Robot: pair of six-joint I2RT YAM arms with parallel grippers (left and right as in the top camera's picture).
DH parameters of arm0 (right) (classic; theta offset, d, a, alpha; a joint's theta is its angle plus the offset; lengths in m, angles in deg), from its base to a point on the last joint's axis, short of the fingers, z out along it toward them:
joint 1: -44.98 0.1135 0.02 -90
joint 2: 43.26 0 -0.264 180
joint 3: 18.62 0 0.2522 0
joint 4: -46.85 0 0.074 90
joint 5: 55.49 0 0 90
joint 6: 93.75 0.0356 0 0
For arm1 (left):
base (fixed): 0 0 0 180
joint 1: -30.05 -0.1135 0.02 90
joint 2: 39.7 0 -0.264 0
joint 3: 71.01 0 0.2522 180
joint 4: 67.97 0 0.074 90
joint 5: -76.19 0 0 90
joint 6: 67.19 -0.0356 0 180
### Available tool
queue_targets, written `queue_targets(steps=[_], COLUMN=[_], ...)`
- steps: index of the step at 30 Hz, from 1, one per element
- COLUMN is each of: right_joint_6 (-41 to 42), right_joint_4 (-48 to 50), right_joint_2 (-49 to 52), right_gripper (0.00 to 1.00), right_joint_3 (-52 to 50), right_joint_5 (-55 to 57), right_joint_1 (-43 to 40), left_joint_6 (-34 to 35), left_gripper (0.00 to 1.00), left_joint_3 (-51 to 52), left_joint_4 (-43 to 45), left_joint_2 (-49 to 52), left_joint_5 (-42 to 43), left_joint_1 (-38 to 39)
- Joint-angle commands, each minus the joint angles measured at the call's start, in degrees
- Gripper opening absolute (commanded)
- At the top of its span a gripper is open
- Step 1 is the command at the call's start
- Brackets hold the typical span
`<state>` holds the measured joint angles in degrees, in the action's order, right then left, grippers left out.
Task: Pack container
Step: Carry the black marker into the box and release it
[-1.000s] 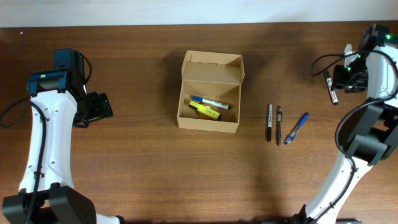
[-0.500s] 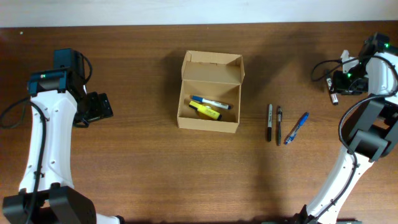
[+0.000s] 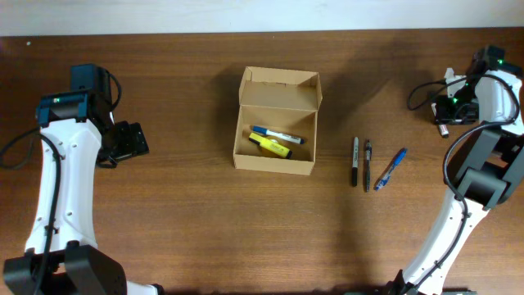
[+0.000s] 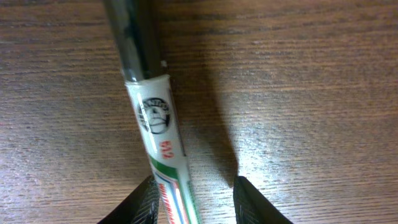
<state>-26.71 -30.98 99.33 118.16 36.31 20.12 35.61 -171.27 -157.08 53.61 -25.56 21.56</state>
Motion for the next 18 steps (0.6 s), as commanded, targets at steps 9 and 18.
queue_targets(steps=[9, 18], right_joint_6=[-0.1, 6.0], right_joint_4=[-0.2, -1.9], right_joint_2=[1.3, 0.6], right_gripper=[0.14, 0.04], right_joint_3=[-0.3, -0.2], right_joint_5=[1.9, -6.3], right_joint_1=[2.4, 3.3], left_joint_6=[-0.9, -0.9], left_gripper=[1.0, 1.0], left_joint_3=[0.1, 0.1], left_joint_4=[0.1, 0.1], left_joint_2=[-1.5, -1.5], left_joint_5=[0.4, 0.4], left_joint_1=[-0.3, -0.3])
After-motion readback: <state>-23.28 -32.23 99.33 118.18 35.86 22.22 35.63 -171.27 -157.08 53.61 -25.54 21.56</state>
